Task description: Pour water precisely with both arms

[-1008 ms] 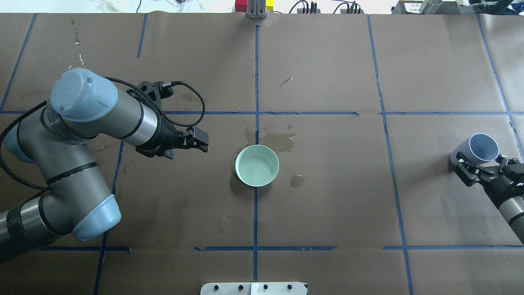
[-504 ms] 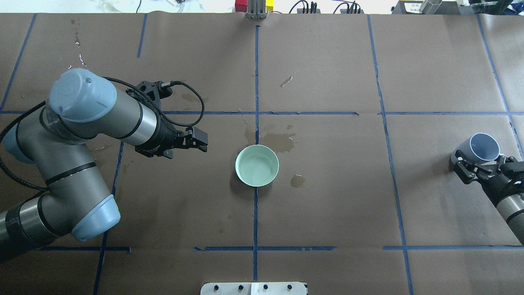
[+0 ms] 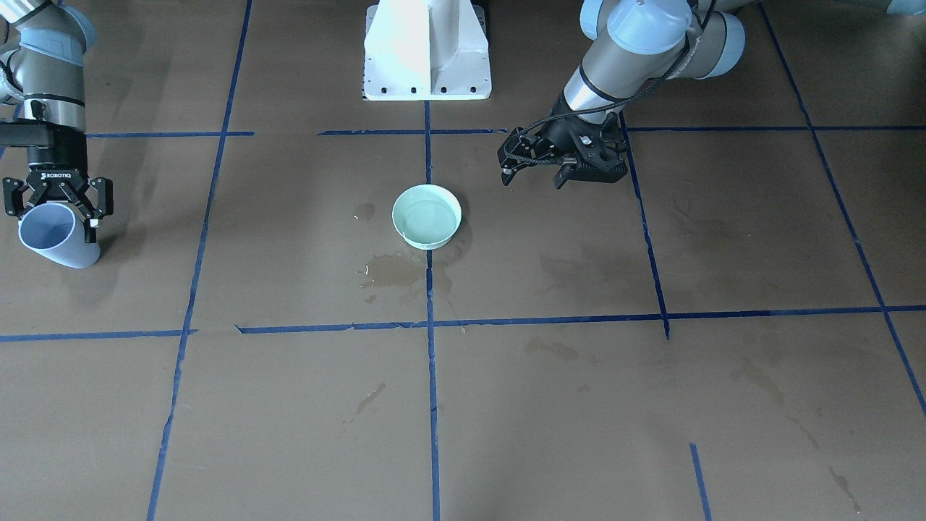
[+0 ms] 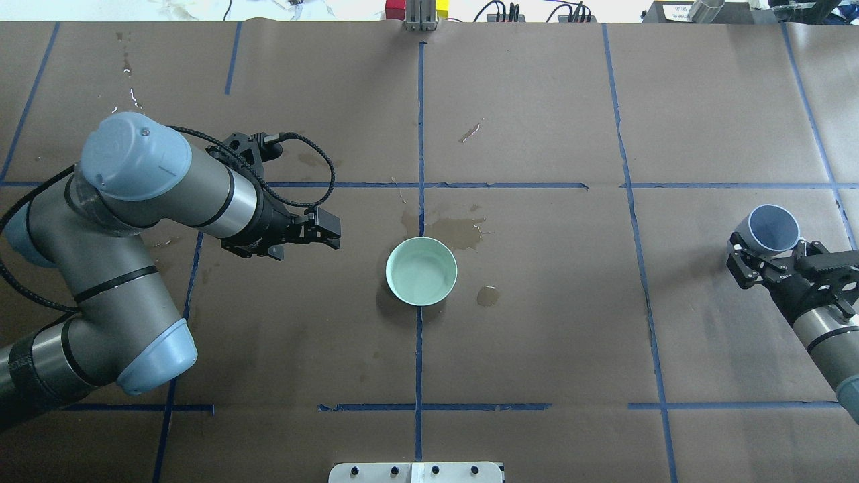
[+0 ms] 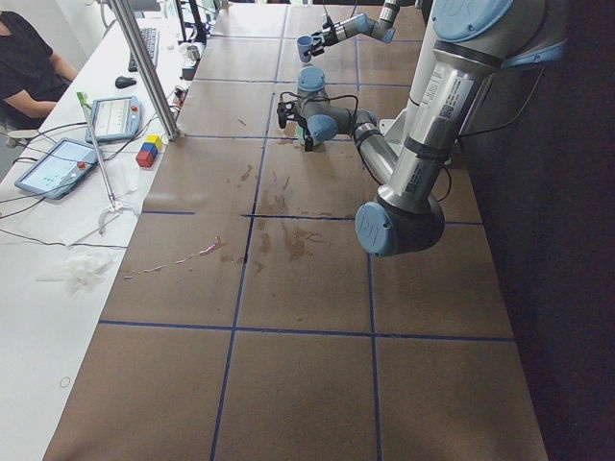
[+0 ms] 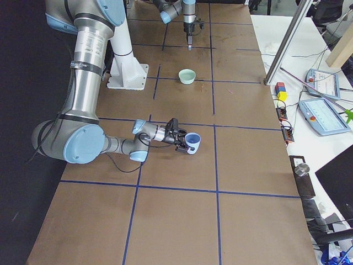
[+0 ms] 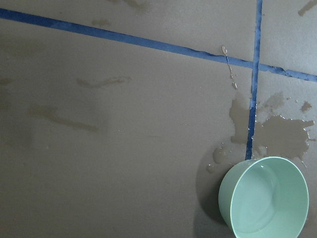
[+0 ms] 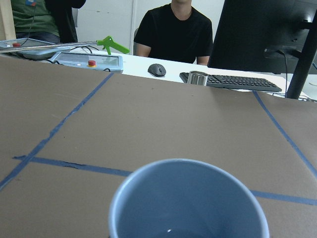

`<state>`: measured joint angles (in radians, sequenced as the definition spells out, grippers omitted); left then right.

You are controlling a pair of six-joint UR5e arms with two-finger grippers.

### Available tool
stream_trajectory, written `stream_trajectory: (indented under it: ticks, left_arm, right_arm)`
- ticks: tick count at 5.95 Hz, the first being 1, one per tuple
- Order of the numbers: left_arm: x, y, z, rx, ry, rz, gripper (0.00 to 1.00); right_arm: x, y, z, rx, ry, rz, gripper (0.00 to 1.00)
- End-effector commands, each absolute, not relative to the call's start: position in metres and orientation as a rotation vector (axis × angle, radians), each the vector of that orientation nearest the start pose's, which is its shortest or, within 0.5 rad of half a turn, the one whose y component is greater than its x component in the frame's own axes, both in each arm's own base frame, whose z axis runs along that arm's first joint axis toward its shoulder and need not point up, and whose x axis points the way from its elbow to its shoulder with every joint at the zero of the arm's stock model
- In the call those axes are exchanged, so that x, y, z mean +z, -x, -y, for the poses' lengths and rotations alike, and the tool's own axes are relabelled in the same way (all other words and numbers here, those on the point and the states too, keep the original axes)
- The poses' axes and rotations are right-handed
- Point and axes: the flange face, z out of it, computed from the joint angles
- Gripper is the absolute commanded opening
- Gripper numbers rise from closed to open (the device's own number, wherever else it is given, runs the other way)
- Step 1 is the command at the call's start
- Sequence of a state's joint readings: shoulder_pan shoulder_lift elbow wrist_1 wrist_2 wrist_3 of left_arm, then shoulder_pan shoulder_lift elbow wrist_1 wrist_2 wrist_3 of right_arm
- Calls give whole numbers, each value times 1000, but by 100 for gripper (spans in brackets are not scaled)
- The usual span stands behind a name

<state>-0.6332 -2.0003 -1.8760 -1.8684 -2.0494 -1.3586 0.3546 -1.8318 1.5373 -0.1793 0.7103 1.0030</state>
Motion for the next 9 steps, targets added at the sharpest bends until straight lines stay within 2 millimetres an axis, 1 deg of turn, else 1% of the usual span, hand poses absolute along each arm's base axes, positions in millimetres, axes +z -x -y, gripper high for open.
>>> stream_trajectory:
  ticks: [1, 2, 3, 4, 5, 6, 7, 8, 9]
  left_arm:
    - [246, -428, 422, -136, -14, -1099, 99]
    - [246, -428, 422, -136, -14, -1099, 99]
    - [247, -428, 423, -138, -14, -1098, 99]
    - [256, -425, 420, -139, -8, -1088, 99]
    - [259, -424, 420, -139, -6, -1084, 99]
    - [261, -420, 423, -147, -10, -1080, 99]
    - [274, -408, 429, -163, -9, -1064, 98]
    - [282, -394, 424, -169, -10, -1061, 98]
    - [290, -385, 419, -174, -7, -1053, 98]
  right_arm:
    - [607, 274, 334, 238, -1163, 561, 15]
    - [589, 278, 335, 249, -1173, 590, 12]
    - [550, 291, 338, 238, -1183, 608, 10]
    - [503, 301, 340, 231, -1185, 614, 11]
    - [462, 322, 338, 201, -1162, 645, 12]
    - [421, 351, 344, 195, -1160, 654, 13]
    - [394, 372, 341, 176, -1153, 663, 14]
    - [355, 414, 339, 133, -1133, 641, 13]
    - [312, 450, 335, 110, -1139, 599, 13]
